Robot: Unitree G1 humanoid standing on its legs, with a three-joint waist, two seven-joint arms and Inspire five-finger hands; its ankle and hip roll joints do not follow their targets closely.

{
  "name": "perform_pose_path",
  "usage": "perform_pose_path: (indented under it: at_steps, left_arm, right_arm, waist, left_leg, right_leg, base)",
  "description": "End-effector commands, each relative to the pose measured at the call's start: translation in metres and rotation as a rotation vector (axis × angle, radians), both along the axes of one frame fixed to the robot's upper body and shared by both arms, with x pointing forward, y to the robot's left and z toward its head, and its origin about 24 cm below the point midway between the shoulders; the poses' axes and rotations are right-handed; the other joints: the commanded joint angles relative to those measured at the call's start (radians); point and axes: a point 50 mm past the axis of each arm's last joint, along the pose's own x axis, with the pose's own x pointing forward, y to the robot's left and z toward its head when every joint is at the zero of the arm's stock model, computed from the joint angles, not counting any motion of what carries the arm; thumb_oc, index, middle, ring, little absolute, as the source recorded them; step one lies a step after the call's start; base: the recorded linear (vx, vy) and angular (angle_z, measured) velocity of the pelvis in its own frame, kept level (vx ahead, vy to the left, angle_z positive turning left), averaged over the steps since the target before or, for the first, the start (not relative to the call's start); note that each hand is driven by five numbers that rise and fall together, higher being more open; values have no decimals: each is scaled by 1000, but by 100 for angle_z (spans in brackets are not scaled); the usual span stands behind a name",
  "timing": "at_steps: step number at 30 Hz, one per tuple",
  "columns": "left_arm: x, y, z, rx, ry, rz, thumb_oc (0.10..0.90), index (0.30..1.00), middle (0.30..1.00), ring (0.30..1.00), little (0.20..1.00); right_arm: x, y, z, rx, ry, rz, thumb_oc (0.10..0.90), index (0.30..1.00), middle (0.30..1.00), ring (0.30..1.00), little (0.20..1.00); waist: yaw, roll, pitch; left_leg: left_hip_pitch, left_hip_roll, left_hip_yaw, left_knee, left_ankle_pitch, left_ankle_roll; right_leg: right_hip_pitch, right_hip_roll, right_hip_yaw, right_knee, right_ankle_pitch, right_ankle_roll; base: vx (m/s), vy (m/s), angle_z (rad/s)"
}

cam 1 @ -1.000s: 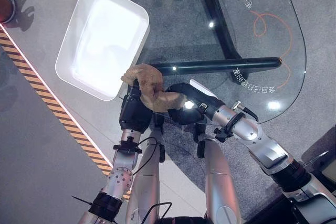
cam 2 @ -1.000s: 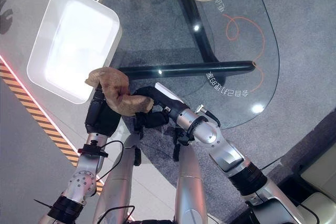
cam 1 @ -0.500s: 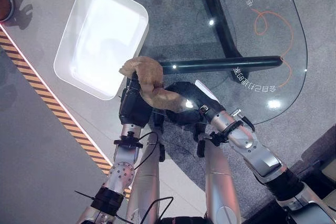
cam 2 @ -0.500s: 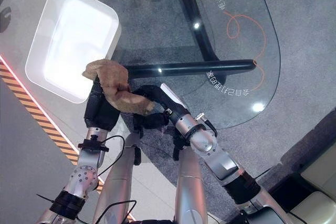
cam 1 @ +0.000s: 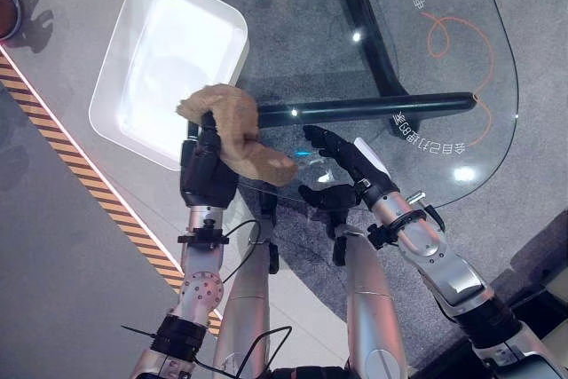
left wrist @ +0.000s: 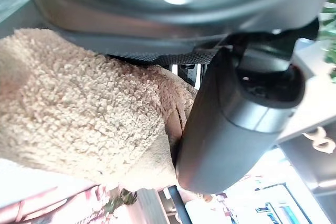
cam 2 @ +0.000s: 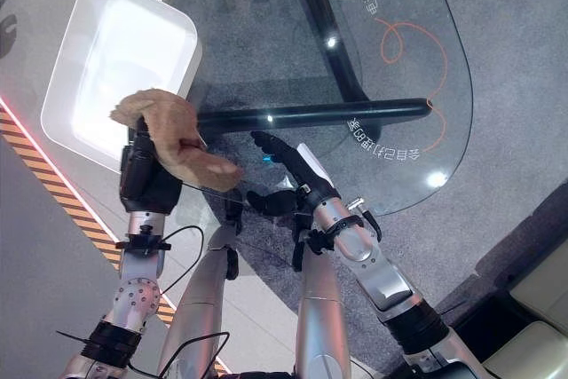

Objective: Wipe the table with a cloth and put it in the basket.

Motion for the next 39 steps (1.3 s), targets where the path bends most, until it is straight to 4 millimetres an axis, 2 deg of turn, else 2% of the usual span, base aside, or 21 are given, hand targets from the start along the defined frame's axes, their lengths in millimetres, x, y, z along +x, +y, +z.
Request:
perform_pose_path:
  at_steps: [1, 9, 14, 21, 26, 33, 35, 38, 39]
  left_arm:
    - [-13, 6, 59, 92, -292, 102, 100, 300, 300, 300, 200]
    - [-15, 28, 67, 151, -238, 326, 100, 300, 300, 300, 200]
    - [-14, 54, 74, 189, -134, 583, 100, 300, 300, 300, 200]
    - [-10, 74, 87, 285, -41, 847, 100, 300, 300, 300, 200]
    - [-6, 82, 97, 328, -18, 971, 100, 300, 300, 300, 200]
    - [5, 93, 108, 524, 82, 1237, 100, 300, 300, 300, 200]
    - [9, 98, 110, 630, 121, 1338, 100, 300, 300, 300, 200]
    - [11, 99, 114, 672, 137, 1394, 100, 300, 300, 300, 200]
    - [12, 101, 113, 692, 149, 1414, 100, 300, 300, 300, 200]
  right_arm:
    - [-9, 4, 25, 77, -121, 59, 800, 900, 900, 900, 900]
    - [-6, 1, 20, 49, -88, 27, 800, 900, 900, 900, 900]
    - [-1, -1, 3, 12, 38, 11, 800, 900, 900, 900, 900]
    - [1, -1, -12, -29, 150, 22, 800, 900, 900, 900, 900]
    - [3, 0, -17, -37, 198, 26, 800, 900, 900, 900, 900]
    - [5, 0, -19, -58, 260, 37, 800, 900, 900, 900, 900]
    - [5, -1, -21, -89, 296, 51, 800, 900, 900, 900, 900]
    - [2, 0, -24, -105, 341, 76, 800, 900, 900, 900, 900]
    - [-1, 0, -29, -115, 373, 90, 800, 900, 900, 900, 900]
  waist:
    - [-2, 13, -27]
    - [0, 18, -27]
    - [4, 25, -27]
    - [3, 31, -27]
    - [0, 31, -27]
    - [-5, 37, -27]
    - [-8, 38, -27]
    - [-11, 35, -27]
    - [-11, 35, -27]
  left_leg:
    - [-20, -78, 55, 171, -173, 46]
    - [-26, -75, 58, 177, -172, 45]
    - [-45, -74, 54, 188, -172, 39]
    - [-78, -67, 62, 200, -169, 31]
    - [-101, -62, 71, 203, -165, 32]
    - [-160, -54, 87, 221, -164, 31]
    - [-183, -51, 91, 230, -164, 29]
    - [-198, -49, 94, 235, -165, 30]
    - [-185, -47, 86, 244, -188, 24]
  right_leg:
    - [18, 83, -9, -163, 121, -5]
    - [11, 85, -4, -152, 112, -10]
    - [-5, 81, -7, -143, 102, -18]
    - [-39, 73, -7, -134, 95, -26]
    - [-63, 71, -3, -141, 101, -28]
    - [-126, 71, 0, -133, 108, -26]
    - [-151, 69, 1, -125, 109, -23]
    - [-168, 69, 5, -124, 112, -22]
    - [-157, 74, 10, -114, 91, -17]
  base:
    - [17, 46, -7]
    - [13, 31, -1]
    - [15, 48, 0]
    - [14, 61, 2]
    - [15, 65, 0]
    - [13, 73, -1]
    - [25, 79, -1]
    - [37, 51, 0]
    - [0, 0, 0]
